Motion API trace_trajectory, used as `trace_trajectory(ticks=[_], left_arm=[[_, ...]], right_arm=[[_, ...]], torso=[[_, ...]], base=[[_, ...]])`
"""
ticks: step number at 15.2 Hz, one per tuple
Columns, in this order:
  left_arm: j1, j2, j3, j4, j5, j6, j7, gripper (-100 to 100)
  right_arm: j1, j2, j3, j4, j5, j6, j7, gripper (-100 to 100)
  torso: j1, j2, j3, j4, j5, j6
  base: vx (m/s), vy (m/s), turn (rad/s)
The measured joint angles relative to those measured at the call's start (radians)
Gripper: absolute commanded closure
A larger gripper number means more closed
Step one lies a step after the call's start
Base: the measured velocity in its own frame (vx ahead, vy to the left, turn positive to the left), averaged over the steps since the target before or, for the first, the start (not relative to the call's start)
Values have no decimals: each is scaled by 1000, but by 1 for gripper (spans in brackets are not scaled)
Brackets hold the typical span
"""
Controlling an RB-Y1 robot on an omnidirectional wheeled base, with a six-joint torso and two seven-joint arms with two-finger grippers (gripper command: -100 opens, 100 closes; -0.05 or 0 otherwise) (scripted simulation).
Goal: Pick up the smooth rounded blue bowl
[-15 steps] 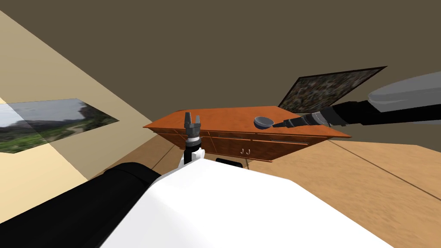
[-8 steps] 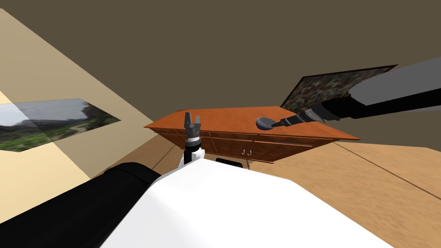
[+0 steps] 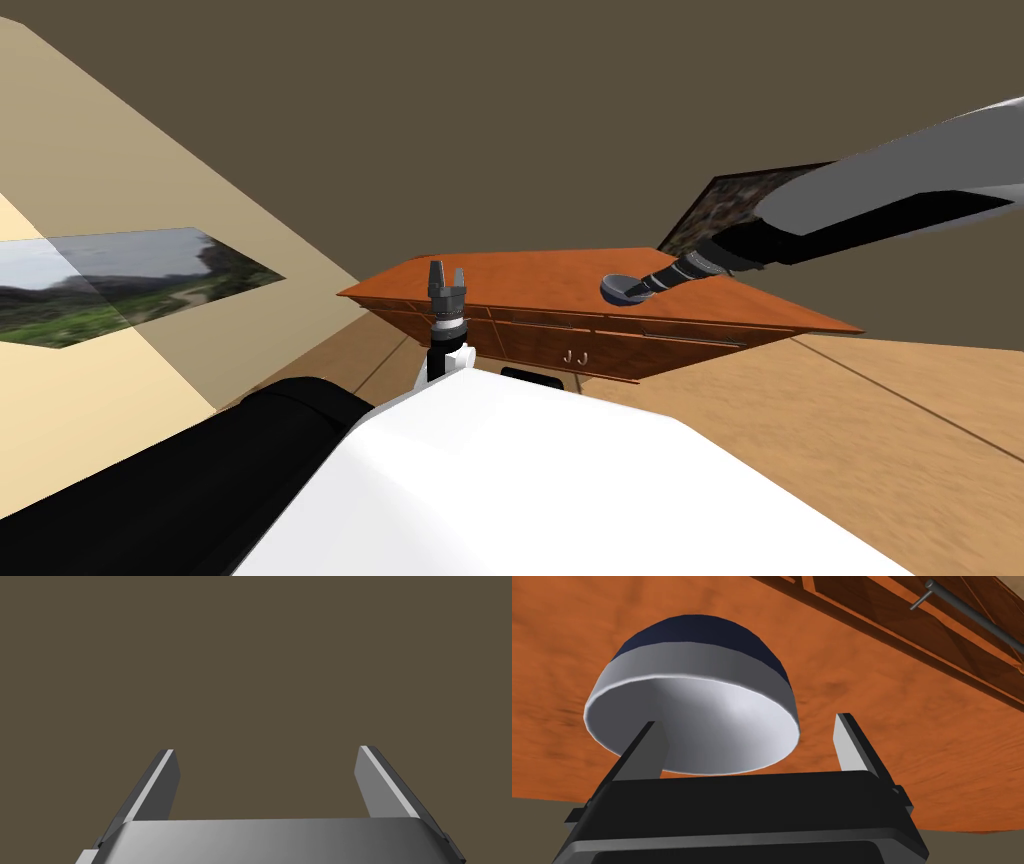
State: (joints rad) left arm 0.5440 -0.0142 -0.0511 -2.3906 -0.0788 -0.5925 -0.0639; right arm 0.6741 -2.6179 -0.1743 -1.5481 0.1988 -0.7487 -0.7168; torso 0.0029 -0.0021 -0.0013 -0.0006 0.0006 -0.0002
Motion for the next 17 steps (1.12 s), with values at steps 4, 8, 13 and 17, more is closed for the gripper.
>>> trace_trajectory(ticks=[4,8,13,17], left_arm=[[0,0,0,0,0,0,0,0],[0,0,0,0,0,0,0,0],[0,0,0,0,0,0,0,0],[0,0,0,0,0,0,0,0]], right_arm=[[18,-82,4,12,5,-14,-20,-100],[49,-168,6,36,9,-37,-39,-100],[76,-264,14,42,15,-53,-64,-100],[93,-296,17,41,18,-54,-73,-100]], torso=[[0,0,0,0,0,0],[0,0,0,0,0,0],[0,0,0,0,0,0],[-2,1,1,0,-1,0]], base=[[22,21,22],[28,24,26],[25,23,22],[10,10,25]])
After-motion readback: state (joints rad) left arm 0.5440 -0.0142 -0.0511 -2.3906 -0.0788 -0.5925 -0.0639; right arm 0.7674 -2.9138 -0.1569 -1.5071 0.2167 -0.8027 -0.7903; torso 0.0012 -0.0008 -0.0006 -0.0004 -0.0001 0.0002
